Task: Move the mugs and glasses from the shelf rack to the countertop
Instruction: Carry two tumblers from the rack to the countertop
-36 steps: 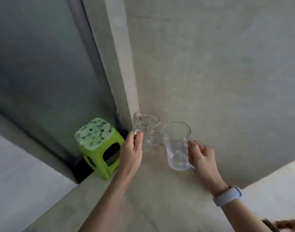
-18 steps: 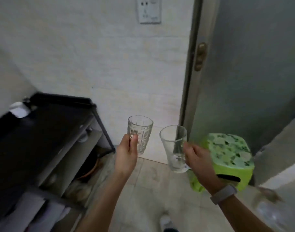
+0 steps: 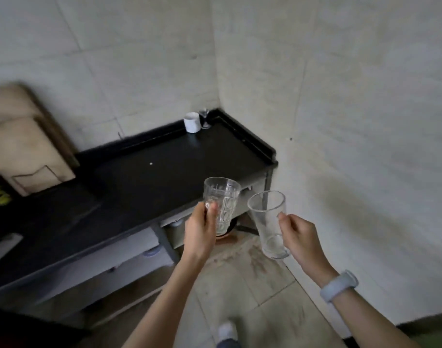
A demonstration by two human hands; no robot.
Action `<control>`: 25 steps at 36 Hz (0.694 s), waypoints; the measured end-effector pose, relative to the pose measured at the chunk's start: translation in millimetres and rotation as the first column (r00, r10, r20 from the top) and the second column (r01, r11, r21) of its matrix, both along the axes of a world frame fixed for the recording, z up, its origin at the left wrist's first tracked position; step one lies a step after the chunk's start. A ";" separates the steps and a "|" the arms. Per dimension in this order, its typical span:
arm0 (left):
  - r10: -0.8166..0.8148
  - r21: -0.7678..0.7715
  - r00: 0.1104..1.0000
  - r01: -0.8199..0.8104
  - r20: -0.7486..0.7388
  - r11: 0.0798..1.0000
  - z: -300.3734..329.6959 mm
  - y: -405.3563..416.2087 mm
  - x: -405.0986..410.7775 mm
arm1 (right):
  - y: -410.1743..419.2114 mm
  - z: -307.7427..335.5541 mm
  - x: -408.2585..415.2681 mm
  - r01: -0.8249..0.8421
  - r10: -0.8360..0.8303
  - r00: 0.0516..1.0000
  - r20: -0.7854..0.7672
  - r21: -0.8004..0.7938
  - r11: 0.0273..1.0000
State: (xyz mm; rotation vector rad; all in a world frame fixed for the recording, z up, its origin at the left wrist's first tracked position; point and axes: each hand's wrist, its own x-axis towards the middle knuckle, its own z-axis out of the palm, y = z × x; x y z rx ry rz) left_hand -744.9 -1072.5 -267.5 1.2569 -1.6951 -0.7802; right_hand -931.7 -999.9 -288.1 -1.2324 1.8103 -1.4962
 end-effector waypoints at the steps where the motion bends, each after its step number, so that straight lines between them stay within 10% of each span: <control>1: 0.024 0.007 1.000 -0.024 0.001 1.000 -3.9 -12.0 3.3 | -16.9 -3.5 0.6 -0.032 0.032 0.999 0.002 0.004 0.999; 25: 0.222 0.365 0.974 -0.190 -0.048 0.911 -52.9 -409.5 24.9 | -466.2 -26.9 18.1 -0.349 0.463 0.867 -0.185 0.438 0.828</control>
